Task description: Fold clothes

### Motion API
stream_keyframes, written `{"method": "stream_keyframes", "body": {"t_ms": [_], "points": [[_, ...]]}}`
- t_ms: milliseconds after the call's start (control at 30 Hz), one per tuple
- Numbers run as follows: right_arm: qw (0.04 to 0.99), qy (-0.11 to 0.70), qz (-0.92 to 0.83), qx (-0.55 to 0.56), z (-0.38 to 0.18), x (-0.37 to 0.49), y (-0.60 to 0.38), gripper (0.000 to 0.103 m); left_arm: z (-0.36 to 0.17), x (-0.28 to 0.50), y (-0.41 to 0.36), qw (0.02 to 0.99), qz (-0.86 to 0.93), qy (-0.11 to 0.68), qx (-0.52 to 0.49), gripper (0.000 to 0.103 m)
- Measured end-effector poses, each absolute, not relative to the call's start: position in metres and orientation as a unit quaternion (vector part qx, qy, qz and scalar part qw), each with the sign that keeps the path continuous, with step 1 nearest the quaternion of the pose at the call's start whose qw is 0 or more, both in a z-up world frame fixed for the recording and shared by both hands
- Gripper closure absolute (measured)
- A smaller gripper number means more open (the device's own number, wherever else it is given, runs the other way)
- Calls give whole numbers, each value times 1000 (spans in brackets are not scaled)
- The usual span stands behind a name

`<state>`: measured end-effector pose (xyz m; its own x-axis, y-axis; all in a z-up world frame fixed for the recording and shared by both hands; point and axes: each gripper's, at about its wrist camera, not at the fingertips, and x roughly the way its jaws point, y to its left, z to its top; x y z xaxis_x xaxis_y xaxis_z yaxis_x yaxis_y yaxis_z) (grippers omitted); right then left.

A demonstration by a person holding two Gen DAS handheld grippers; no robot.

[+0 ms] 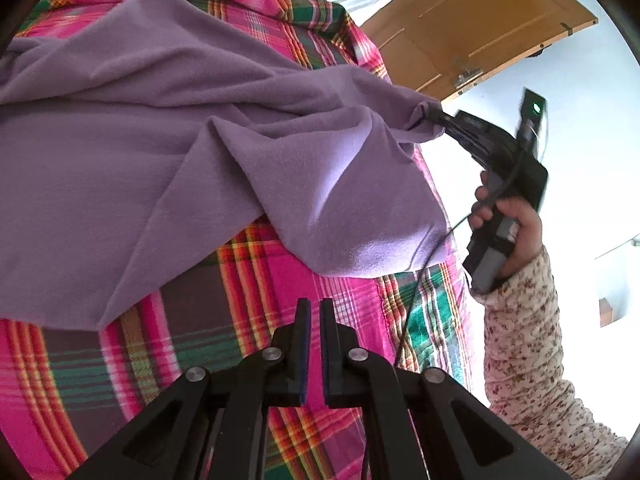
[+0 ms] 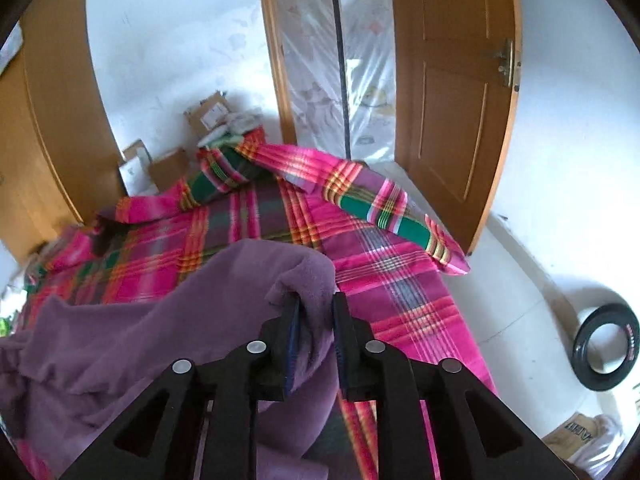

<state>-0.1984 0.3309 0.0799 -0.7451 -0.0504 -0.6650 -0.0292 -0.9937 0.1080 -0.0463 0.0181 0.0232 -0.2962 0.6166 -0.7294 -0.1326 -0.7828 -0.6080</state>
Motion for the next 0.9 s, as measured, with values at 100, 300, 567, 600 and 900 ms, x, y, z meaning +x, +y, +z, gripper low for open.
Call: {"method": "stream_keyframes", "body": {"t_ms": [100,300,567,600,900], "points": [[19,-67,-934,350,90,-176,329,76,28,-36,3,234,781,-226,-533,99],[56,-73,-935,343,107,-125,316,75,48,-16,-8,205,810,-228,-500,94],[122,-47,-937,325,122,-55,268,74,67,28,-69,152,840,-260,-452,92],[130,-41,-936,324,122,-47,261,74,69,37,-79,142,844,-262,-446,91],[203,-20,-905,372,84,0,195,68,49,80,-150,-15,865,-245,-437,79]]}}
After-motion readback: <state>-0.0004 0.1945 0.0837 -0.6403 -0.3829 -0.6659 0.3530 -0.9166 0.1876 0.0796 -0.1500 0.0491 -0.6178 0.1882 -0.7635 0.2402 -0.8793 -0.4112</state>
